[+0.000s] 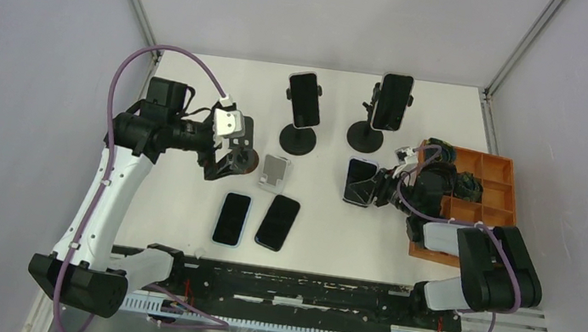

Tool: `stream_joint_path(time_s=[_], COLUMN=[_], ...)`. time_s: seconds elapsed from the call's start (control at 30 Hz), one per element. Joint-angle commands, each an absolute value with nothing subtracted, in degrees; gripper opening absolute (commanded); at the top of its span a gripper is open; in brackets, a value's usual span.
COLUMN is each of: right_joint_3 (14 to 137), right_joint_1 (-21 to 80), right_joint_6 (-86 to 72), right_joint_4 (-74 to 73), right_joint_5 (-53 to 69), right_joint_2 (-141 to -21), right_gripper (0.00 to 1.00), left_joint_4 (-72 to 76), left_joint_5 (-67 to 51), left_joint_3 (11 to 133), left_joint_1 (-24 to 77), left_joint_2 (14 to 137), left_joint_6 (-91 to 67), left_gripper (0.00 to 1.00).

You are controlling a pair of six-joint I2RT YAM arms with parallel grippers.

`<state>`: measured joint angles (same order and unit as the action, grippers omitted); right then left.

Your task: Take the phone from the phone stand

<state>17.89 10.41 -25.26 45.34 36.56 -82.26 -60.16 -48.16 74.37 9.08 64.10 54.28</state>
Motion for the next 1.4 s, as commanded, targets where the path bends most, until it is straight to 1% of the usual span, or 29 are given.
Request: stream_joint_path(time_s=[0.0,0.07,0.13,0.17,0.33,0.43,0.57,0.73,0.87,1.13,1.37], right_joint_3=[17.6,17.2,17.1,17.1,17.5,18.4,20.4,21.4,23.4,32.0,39.8], right_joint_1=[11.1,11.1,11.1,11.1,11.3,12.5,17.3,27.2,34.7,44.2,47.0], right_joint_6=[-25.8,-25.5,-25.2,-25.1,-25.6,-26.3,-29.8,-40.1,-47.3,-58.6,-65.2], right_joint_4=[47.4,47.0,46.1,45.7,45.7,45.4,45.6,54.6,62.9,76.6,83.7], right_joint_5=[35.6,34.9,34.5,34.5,35.6,36.7,39.4,43.1,43.9,44.6,45.8], right_joint_2=[-81.1,-80.3,-79.7,-79.5,-78.0,-75.6,-72.2,-69.8,-70.1,-76.4,-84.0], right_gripper=[0.47,0.35,0.18,0.15,0.07,0.00,0.00,0.00,0.00,0.00,0.00], left_joint_4=[-61.1,-61.2,-61.2,-61.2,-61.3,-61.3,-61.3,-60.6,-59.7,-56.9,-56.9], left_joint_5=[-49.4,-49.4,-49.5,-49.6,-50.1,-51.0,-52.9,-56.3,-58.1,-59.9,-59.1], left_joint_3=[75.1,75.1,75.1,75.2,75.7,75.9,75.9,74.6,73.0,70.8,69.6], left_joint_1=[9.0,9.0,9.0,9.0,9.0,9.0,9.1,9.1,9.1,10.6,14.1], left_joint_2=[63.8,63.8,64.0,64.0,64.5,64.7,64.9,65.1,65.3,64.8,62.9], left_joint_6=[56.3,56.5,56.5,56.5,56.3,56.2,56.3,58.1,62.5,63.9,65.8], left_gripper=[1.00,1.00,1.00,1.00,1.00,1.00,1.00,1.00,1.00,1.00,0.99])
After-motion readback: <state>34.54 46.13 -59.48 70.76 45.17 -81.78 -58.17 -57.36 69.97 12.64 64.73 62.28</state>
